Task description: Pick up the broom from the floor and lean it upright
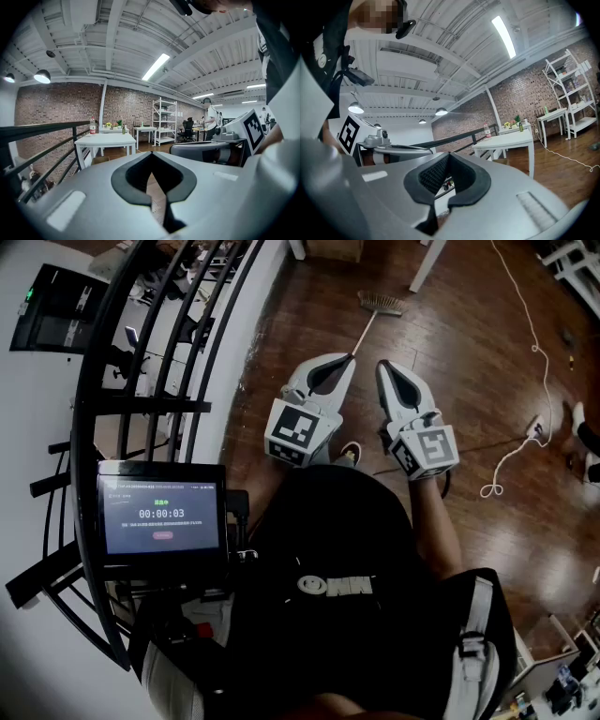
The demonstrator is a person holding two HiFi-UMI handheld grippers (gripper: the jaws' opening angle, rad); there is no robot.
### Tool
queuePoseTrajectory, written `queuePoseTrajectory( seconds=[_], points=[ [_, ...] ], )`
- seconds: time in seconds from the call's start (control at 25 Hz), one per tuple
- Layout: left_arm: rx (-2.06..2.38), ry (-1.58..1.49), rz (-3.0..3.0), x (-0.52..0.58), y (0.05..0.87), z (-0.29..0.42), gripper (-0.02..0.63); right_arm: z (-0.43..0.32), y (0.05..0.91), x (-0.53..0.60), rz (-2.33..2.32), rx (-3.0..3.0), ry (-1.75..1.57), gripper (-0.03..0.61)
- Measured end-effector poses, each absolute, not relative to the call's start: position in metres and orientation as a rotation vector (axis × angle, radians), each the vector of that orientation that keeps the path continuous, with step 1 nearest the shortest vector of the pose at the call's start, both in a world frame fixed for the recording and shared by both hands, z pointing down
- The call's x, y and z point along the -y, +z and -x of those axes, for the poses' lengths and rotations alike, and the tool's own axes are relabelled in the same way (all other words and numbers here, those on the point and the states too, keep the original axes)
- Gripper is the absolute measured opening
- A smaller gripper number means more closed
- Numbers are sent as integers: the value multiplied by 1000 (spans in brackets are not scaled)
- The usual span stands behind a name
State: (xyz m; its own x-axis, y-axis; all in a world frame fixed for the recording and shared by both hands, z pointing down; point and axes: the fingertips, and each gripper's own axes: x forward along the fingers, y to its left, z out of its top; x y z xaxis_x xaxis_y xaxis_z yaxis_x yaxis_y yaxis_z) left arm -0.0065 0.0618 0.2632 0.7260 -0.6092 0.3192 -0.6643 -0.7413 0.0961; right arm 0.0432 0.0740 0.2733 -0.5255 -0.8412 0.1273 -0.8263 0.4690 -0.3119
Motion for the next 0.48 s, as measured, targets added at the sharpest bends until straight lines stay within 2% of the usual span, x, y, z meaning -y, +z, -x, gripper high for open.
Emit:
queuePoseTrajectory(
  seconds=[0.48],
  points=[
    [951, 376, -2644, -34, 300, 47, 11, -4, 302, -46, 1573, -2742, -631, 5]
  ],
)
